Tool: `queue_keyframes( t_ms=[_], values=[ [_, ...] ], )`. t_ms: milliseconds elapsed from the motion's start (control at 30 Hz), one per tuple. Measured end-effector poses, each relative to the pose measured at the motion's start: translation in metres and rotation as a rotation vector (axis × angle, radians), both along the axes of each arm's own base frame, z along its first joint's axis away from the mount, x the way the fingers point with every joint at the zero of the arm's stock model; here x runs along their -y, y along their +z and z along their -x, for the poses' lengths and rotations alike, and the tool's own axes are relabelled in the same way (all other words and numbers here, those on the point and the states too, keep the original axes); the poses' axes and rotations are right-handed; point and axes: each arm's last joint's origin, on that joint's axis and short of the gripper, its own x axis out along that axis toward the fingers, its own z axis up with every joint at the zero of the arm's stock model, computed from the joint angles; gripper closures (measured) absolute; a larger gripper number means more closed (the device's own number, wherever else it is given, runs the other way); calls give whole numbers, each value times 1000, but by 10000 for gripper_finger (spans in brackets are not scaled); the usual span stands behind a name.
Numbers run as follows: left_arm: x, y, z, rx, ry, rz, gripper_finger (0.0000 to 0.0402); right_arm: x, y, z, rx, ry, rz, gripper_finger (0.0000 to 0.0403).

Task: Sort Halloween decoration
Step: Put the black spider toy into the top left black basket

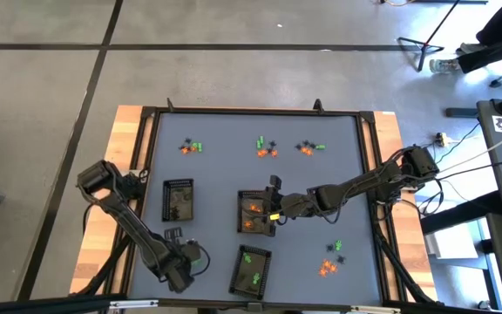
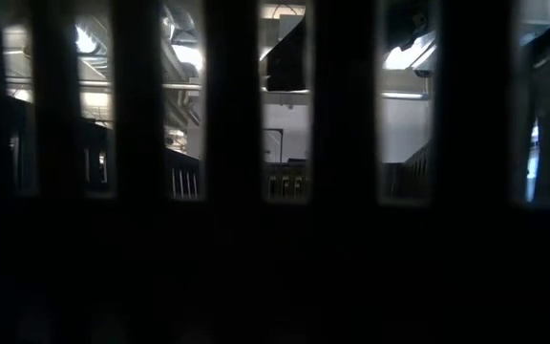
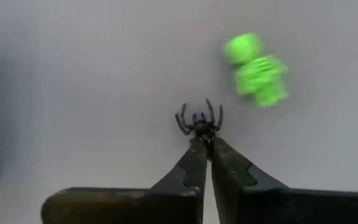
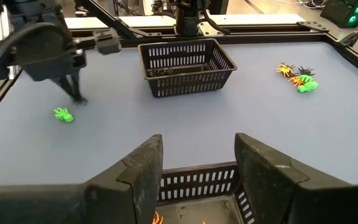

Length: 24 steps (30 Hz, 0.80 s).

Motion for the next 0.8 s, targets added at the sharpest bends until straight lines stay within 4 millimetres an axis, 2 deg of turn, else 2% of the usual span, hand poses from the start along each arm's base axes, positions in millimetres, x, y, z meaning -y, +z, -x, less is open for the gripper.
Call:
queue_keyframes(
  t_ms=[433,800],
  values=[
    [-16,30,13,-9,53,-42,401,0,0,0,0,0,0,206],
    [-52,69,32,4,86,-239,401,0,0,0,1,0,0,206]
  ],
)
